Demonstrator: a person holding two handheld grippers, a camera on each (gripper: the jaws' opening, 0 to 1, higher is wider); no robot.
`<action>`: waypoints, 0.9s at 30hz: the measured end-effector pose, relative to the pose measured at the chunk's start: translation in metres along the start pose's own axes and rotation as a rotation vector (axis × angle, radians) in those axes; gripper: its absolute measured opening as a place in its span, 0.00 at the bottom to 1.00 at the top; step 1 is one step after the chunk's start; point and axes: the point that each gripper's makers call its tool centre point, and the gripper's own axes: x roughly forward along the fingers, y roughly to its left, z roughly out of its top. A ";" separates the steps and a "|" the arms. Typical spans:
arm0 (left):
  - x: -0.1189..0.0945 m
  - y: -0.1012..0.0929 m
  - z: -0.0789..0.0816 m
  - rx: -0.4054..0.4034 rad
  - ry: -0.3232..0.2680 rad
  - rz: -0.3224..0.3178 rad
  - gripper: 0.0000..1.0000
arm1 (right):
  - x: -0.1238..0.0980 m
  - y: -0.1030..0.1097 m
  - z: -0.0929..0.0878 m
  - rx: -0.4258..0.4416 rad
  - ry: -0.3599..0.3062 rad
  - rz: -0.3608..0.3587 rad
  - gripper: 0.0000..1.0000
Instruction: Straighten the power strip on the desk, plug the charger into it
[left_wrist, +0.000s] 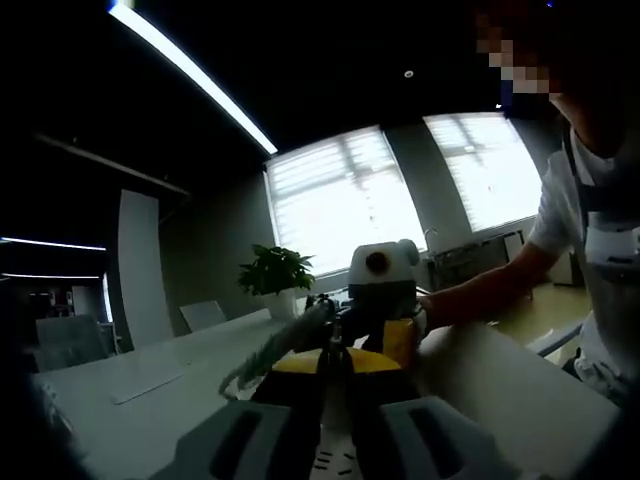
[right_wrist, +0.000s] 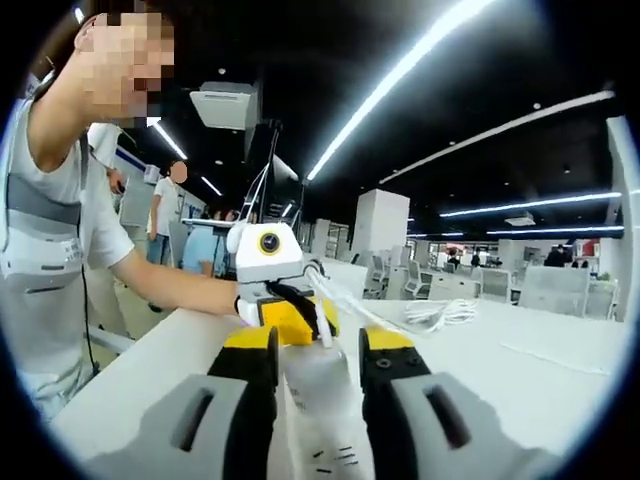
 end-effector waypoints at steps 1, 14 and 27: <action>0.000 0.001 0.000 0.000 0.000 0.002 0.11 | 0.000 0.000 -0.001 0.000 0.001 0.000 0.30; -0.001 -0.001 0.000 0.003 0.002 0.004 0.08 | -0.015 -0.002 -0.003 -0.071 -0.006 -0.055 0.02; 0.001 0.004 0.000 -0.002 0.008 0.018 0.07 | -0.011 0.004 -0.003 -0.032 -0.044 -0.022 0.01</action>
